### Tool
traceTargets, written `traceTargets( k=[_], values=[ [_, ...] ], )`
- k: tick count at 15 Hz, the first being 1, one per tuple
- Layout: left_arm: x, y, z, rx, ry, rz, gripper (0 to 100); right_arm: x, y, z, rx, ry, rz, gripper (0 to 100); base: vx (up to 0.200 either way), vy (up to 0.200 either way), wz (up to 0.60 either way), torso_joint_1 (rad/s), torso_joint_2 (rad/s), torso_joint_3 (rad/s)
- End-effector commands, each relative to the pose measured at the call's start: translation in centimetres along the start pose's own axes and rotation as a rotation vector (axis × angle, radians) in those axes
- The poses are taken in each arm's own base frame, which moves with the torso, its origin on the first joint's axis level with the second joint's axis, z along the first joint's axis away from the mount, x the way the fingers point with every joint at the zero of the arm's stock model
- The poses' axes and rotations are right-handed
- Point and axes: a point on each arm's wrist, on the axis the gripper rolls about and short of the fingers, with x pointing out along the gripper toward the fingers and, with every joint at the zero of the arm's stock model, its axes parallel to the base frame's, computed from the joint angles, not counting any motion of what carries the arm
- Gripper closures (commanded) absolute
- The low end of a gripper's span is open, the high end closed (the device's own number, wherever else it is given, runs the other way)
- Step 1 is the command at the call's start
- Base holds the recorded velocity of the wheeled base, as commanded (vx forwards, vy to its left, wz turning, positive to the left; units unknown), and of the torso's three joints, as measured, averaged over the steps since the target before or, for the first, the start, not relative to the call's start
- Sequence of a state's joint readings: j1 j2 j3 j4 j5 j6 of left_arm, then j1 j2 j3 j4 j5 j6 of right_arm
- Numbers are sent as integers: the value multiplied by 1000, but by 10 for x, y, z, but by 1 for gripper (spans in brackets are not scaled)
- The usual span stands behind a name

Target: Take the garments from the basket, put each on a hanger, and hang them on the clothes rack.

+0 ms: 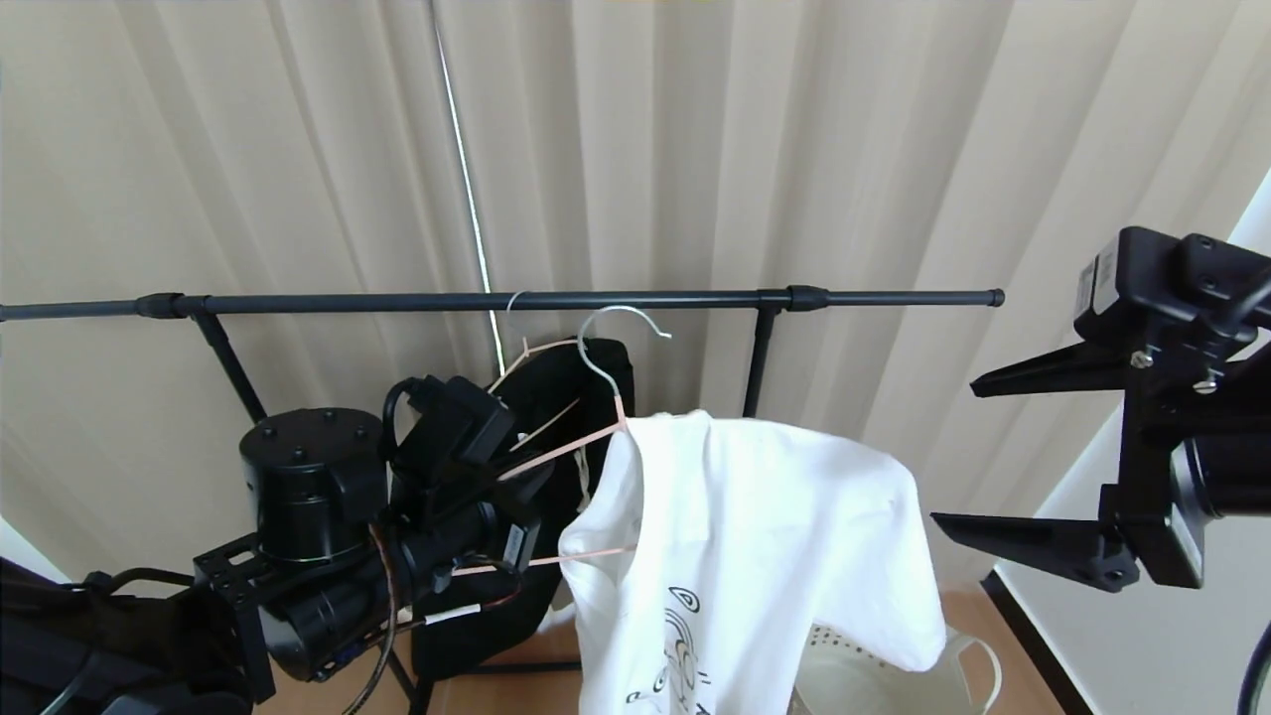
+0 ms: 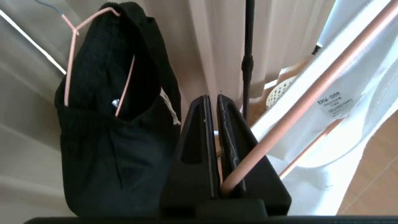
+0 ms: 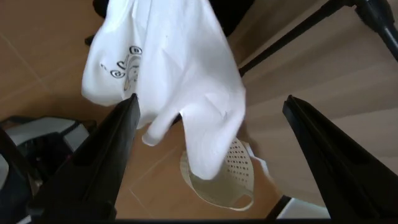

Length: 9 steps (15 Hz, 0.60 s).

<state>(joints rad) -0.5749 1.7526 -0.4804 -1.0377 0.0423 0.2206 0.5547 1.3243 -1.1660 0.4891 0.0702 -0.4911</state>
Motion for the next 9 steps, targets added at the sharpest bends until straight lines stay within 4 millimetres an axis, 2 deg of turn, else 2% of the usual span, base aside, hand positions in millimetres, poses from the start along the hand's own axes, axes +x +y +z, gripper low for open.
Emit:
traceTargets(
  k=[1,2,3,5,9],
  values=[
    [-3,-4,-2,13,7,-18,100,19,-13,12,-13,27,34,0,0,0,0,0,0,0],
    [-3,-5,-2,17,7,-20,100,21,-13,12,-14,28,38,0,0,0,0,0,0,0],
    [-4,-10,-2,35,7,-37,100,35,-15,15,-57,46,56,0,0,0,0,0,0,0],
    [-4,-10,1,53,-6,-37,100,43,-16,17,-82,40,84,0,0,0,0,0,0,0],
    [-2,-14,7,73,-31,-51,100,45,-13,14,-135,14,165,0,0,0,0,0,0,0]
  ],
)
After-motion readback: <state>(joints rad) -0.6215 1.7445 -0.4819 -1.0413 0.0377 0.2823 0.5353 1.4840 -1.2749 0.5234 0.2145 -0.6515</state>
